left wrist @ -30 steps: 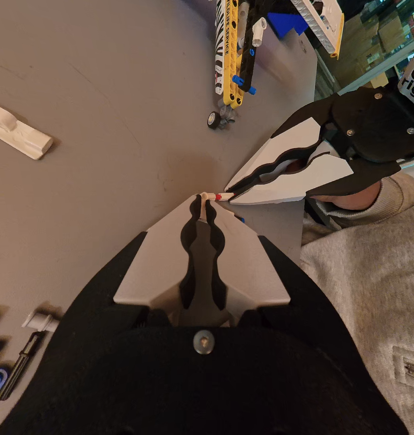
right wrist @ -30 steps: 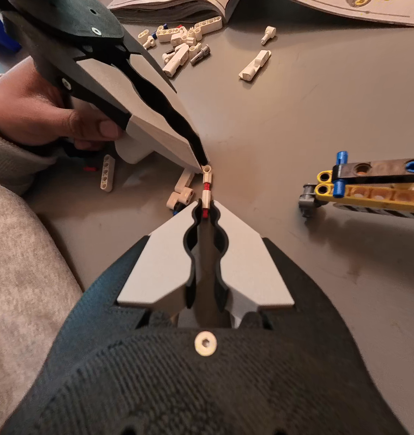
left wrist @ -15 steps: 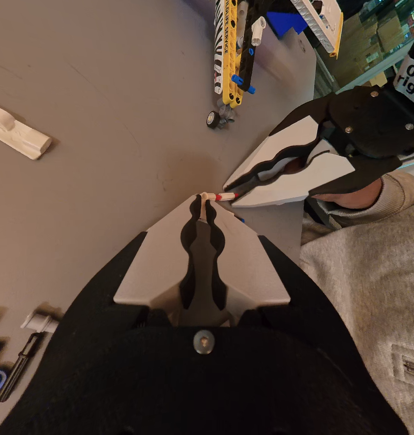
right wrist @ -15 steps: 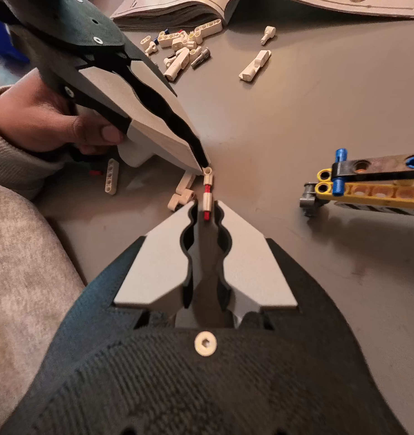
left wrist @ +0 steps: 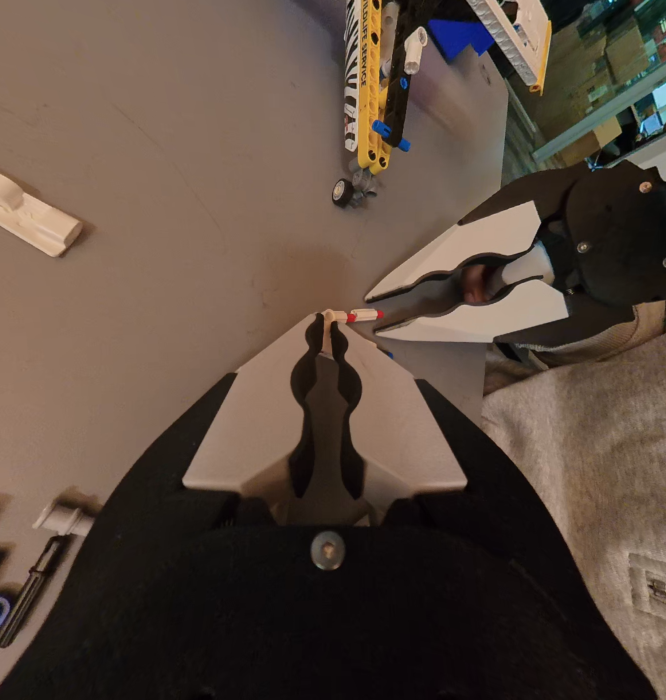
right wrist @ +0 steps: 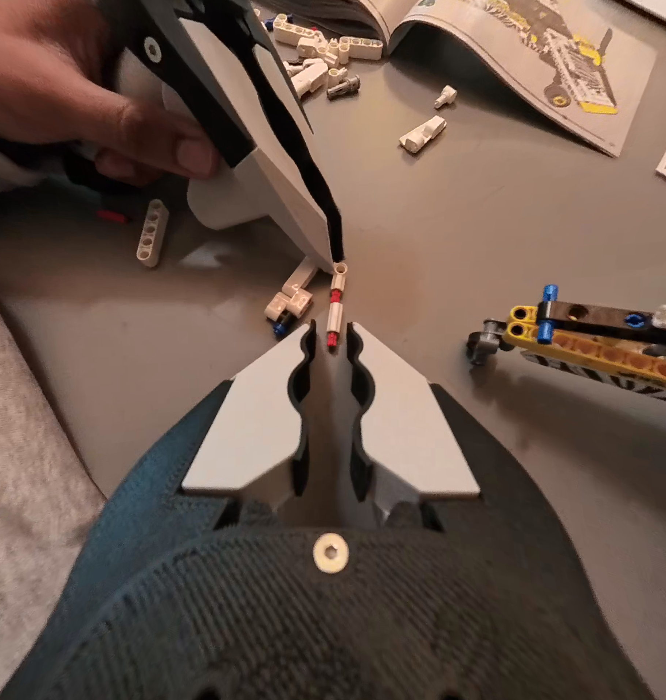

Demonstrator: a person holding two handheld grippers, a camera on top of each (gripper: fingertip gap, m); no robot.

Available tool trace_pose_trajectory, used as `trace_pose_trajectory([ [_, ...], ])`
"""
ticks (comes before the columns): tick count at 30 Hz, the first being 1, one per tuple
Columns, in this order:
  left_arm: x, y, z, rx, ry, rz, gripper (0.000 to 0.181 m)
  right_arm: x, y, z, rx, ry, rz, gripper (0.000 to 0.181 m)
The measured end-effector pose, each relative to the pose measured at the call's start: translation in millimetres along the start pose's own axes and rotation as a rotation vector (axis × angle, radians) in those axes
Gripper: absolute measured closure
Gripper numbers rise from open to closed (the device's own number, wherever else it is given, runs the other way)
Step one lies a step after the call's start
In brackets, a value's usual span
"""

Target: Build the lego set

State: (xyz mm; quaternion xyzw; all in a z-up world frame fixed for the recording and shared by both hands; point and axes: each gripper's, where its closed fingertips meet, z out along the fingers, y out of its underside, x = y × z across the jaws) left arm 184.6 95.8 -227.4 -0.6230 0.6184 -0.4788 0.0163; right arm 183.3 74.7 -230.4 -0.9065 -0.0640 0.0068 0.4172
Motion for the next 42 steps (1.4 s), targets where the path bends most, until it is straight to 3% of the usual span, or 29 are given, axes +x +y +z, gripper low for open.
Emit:
trace_pose_trajectory([
  [3,-0.1,0.0,0.0,0.000,0.000,0.000,0.179,0.0,0.3,1.7,-0.009,0.009,-0.014,0.175],
  [26,1.7,0.8,0.2,0.004,0.004,-0.004,0.181,-1.9,-0.7,3.0,-0.015,-0.086,0.183,0.176],
  [42,0.6,0.3,-0.6,0.012,-0.011,-0.002,0.180,3.4,-1.1,4.4,-0.012,-0.004,0.194,0.176],
])
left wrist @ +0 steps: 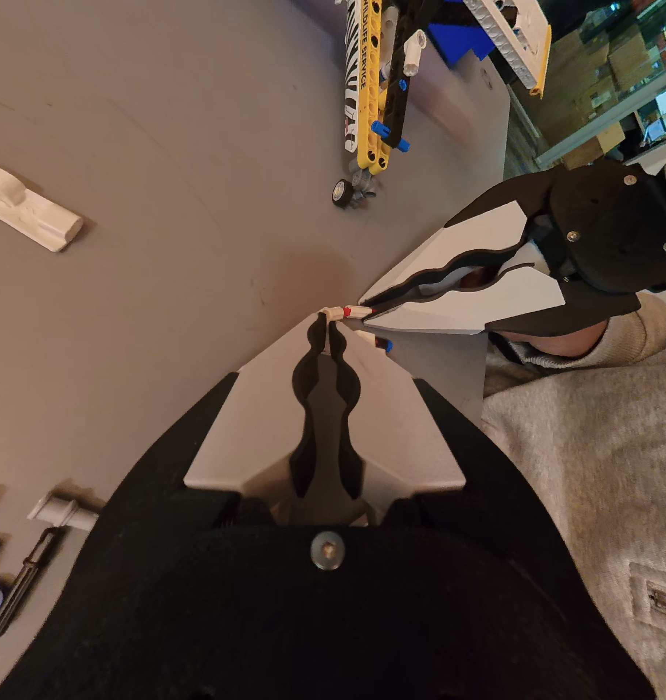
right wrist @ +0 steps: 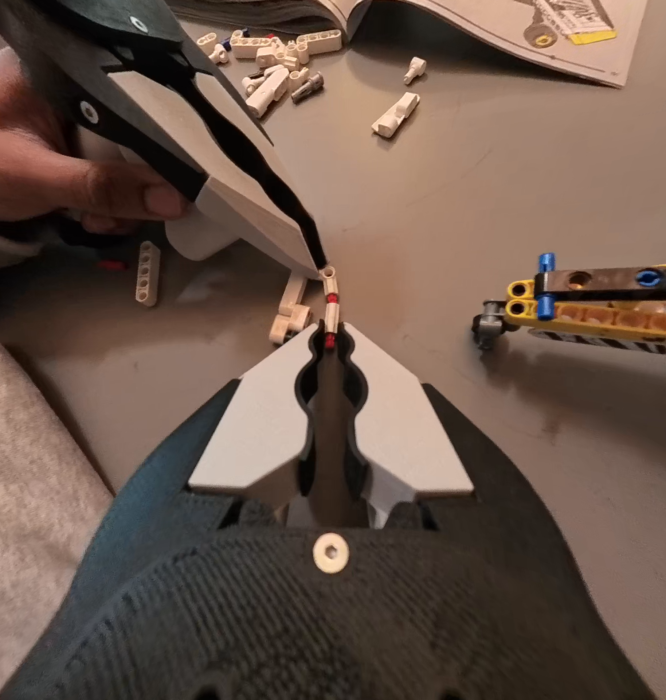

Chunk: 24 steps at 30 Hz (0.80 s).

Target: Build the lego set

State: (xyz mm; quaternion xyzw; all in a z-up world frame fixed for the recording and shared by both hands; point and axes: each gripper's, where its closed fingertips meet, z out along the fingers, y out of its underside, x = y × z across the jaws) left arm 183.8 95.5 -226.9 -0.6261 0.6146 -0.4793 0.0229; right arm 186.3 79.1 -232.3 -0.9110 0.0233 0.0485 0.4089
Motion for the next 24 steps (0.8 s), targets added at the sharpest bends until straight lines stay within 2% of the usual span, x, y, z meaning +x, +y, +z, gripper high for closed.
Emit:
trace_pose_trajectory([
  [10,-0.3,-0.1,0.0,0.002,-0.012,0.009,0.181,-2.5,0.2,0.3,-0.029,-0.087,-0.024,0.176],
  [24,-2.8,-0.9,-0.4,0.008,-0.059,0.036,0.180,-0.9,-3.1,4.1,-0.075,-0.084,-0.033,0.176],
])
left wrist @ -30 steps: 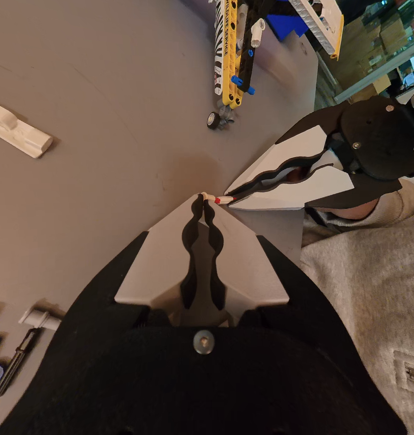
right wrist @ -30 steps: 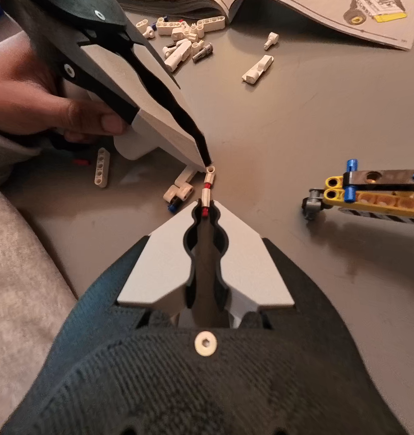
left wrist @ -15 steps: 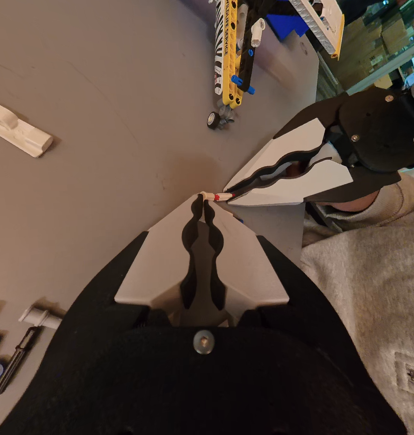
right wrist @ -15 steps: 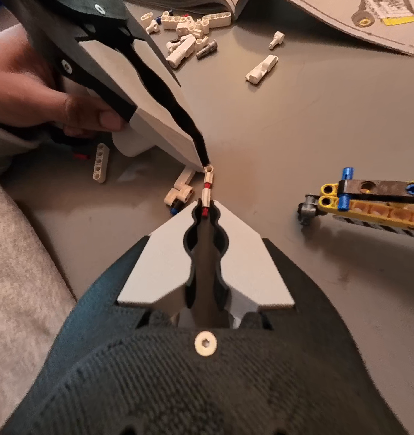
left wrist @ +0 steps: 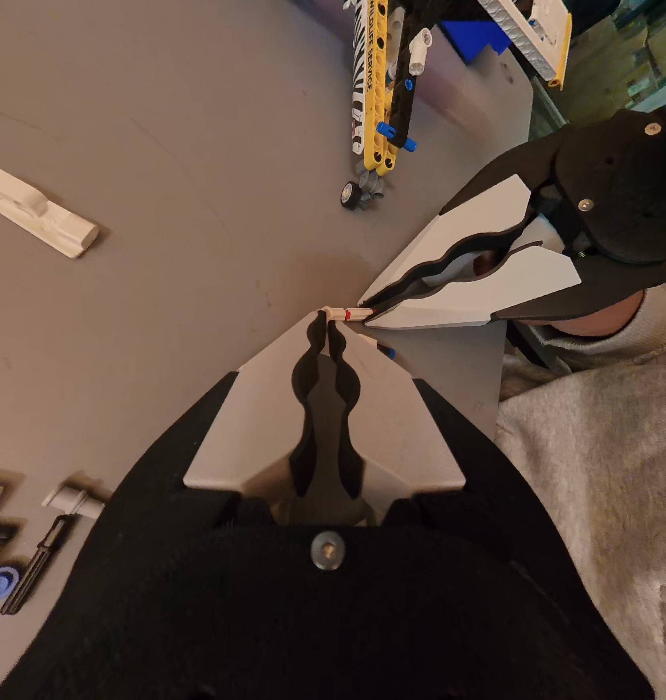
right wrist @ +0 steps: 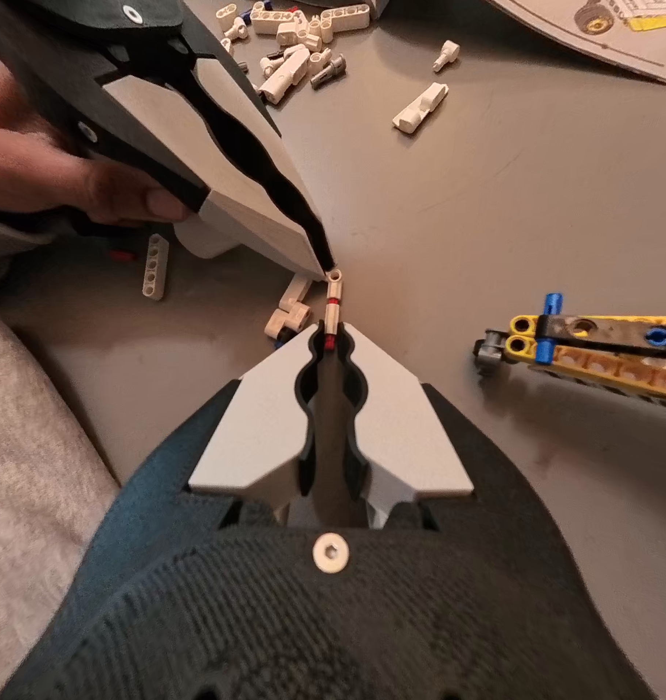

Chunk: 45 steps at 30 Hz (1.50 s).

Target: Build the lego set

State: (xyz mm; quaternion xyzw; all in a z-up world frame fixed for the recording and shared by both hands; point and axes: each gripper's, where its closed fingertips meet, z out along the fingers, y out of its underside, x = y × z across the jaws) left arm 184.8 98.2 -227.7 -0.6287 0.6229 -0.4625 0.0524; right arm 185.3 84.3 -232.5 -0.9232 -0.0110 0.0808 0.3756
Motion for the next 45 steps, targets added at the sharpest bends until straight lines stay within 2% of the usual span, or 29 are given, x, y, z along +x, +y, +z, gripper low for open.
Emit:
trace_pose_trajectory([
  [45,-6.2,-0.2,-2.3,-0.014,-0.058,0.048,0.179,-0.7,-7.1,8.0,-0.094,-0.083,-0.077,0.176],
])
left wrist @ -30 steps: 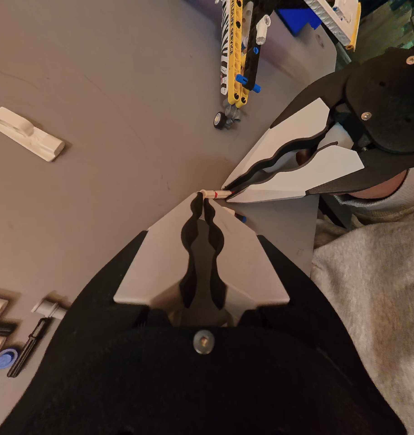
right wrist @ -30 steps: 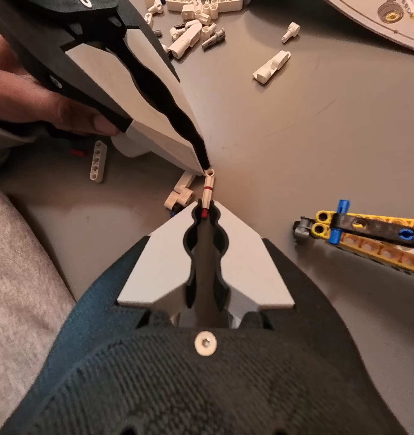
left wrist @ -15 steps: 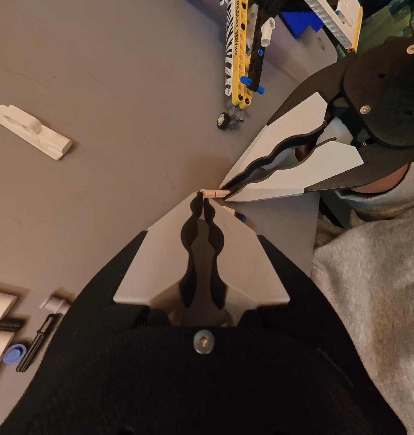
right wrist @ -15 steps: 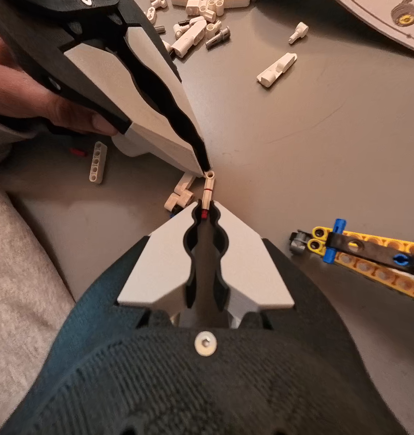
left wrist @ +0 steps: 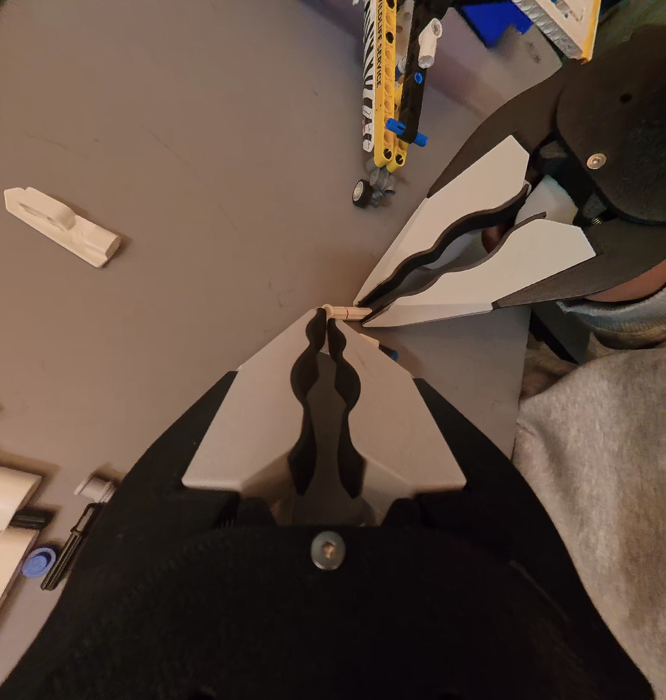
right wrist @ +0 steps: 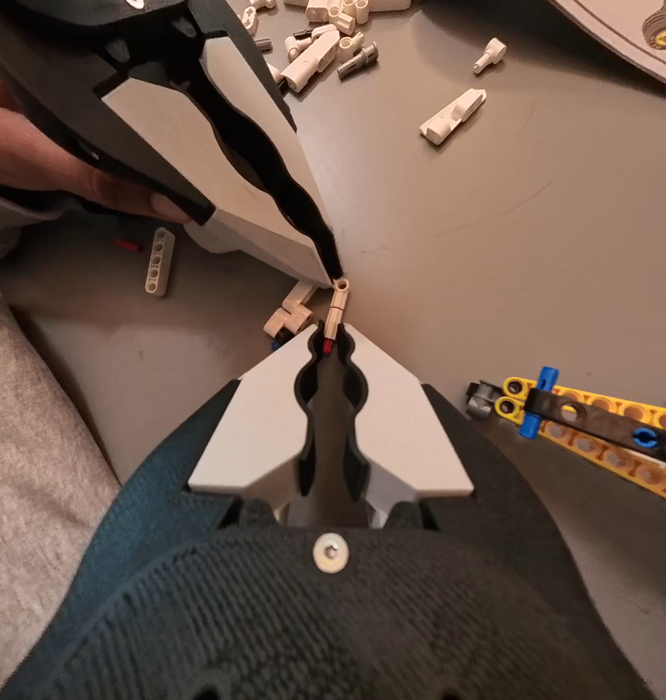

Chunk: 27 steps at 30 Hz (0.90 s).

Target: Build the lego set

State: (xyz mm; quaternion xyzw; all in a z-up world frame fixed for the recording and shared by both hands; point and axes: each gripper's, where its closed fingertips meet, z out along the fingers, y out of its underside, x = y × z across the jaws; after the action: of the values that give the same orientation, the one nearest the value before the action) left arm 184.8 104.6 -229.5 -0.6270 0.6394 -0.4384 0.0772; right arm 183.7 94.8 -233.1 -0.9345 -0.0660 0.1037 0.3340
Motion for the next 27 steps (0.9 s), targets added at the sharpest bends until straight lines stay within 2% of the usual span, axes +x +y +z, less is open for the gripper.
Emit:
trace_pose_trajectory([
  [27,1.4,-0.8,0.2,0.002,0.014,-0.005,0.179,1.6,-4.7,3.6,0.010,-0.008,-0.005,0.176],
])
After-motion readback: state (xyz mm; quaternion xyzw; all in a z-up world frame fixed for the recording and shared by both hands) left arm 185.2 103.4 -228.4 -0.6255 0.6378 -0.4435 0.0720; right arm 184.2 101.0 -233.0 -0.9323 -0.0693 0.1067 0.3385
